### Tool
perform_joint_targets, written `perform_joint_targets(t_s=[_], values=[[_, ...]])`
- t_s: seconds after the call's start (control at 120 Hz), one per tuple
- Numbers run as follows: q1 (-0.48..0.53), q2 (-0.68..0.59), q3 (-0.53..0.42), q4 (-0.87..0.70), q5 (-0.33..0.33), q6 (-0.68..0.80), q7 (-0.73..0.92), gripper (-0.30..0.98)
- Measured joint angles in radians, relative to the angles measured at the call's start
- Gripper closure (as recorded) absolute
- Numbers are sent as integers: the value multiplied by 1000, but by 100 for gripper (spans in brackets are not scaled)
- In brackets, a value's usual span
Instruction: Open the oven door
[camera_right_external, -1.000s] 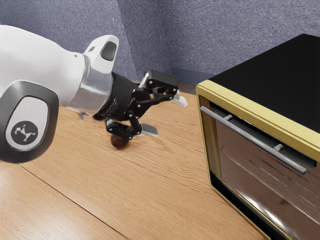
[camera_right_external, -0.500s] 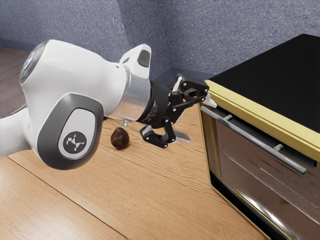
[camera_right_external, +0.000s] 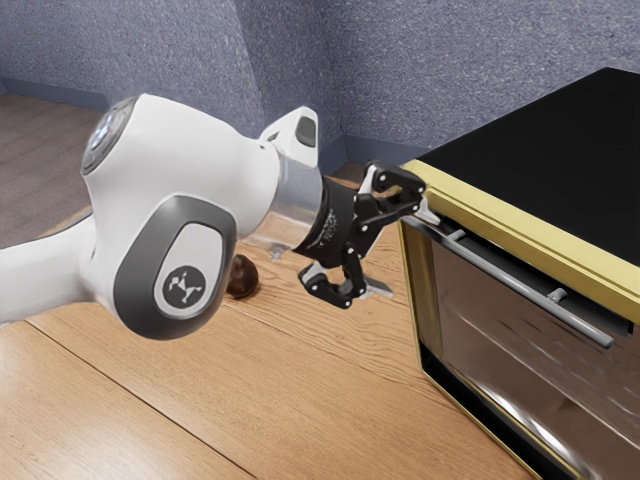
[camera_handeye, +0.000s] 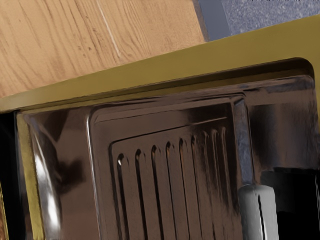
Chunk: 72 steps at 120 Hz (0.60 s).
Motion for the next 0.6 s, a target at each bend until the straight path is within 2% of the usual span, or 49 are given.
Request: perform_joint_targets(t_s=[0.208, 0.35, 0.5, 0.6], values=[[11, -17, 0, -36, -8, 1, -23, 0], [25, -103, -2, -136, -17, 3, -37, 0], [152, -300, -110, -325, -71, 19, -51, 0], [263, -498, -203, -478, -170, 25, -53, 0]])
